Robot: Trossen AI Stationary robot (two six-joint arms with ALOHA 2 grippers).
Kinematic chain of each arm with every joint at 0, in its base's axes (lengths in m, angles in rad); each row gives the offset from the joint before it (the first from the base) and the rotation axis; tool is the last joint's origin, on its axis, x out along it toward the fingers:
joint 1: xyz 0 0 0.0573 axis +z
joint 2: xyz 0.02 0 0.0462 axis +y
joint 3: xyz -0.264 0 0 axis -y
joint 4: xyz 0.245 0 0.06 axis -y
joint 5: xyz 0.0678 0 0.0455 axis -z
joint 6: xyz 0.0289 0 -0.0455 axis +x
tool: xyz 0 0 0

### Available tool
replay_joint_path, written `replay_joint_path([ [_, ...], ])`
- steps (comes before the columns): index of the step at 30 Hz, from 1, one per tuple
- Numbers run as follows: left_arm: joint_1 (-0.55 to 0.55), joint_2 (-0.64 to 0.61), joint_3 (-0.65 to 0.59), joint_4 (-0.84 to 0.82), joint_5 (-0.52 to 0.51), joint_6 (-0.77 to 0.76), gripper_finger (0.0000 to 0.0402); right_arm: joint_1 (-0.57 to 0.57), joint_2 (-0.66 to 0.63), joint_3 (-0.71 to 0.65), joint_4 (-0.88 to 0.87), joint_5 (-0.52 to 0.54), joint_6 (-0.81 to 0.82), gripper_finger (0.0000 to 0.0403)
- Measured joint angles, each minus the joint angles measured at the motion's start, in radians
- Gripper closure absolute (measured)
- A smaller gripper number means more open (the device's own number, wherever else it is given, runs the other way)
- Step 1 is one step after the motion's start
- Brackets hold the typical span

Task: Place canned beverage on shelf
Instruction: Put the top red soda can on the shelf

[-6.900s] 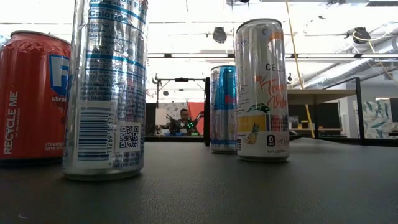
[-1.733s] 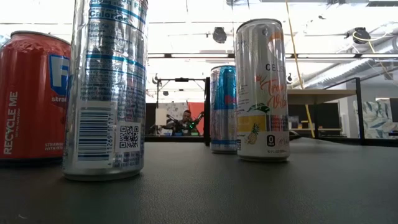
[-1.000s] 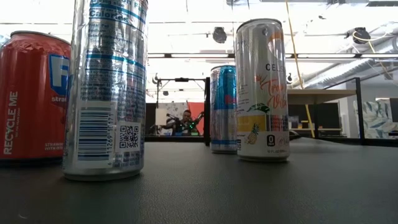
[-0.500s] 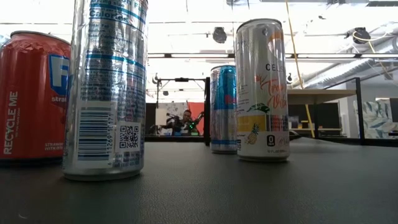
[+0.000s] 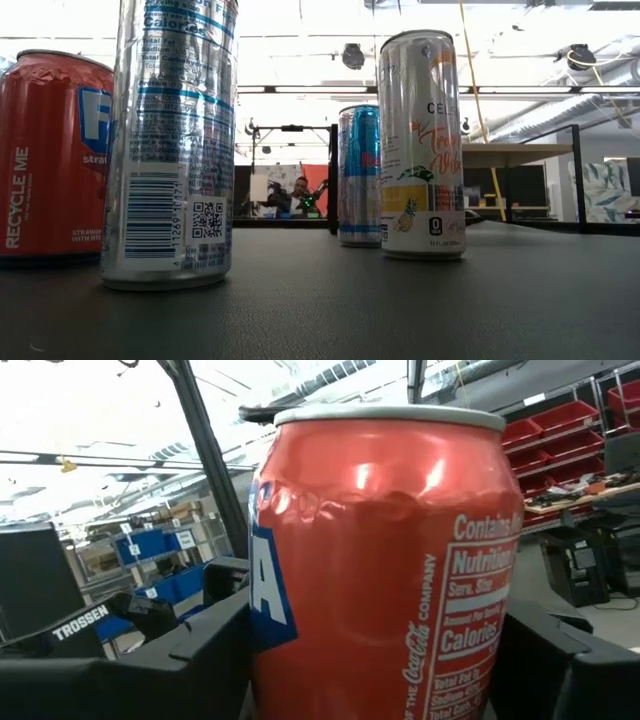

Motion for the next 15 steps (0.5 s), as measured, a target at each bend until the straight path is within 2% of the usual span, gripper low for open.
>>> replay_joint_path([
  [9,0.002,0.003,-0.001,-0.007,-0.043,0.092,0.0109,0.000,-0.049,0.001,-0.112,0.018,0.018,0.0043],
  [12,0.001,0.002,-0.001,-0.003,-0.046,0.129,0.0109,0.000,-0.078,0.003,-0.154,0.022,0.026,0.0032],
  [15,0.002,0.002,-0.001,-0.004,-0.066,0.171,0.0109,0.000,-0.102,0.053,-0.276,0.061,0.025,0.0028],
])
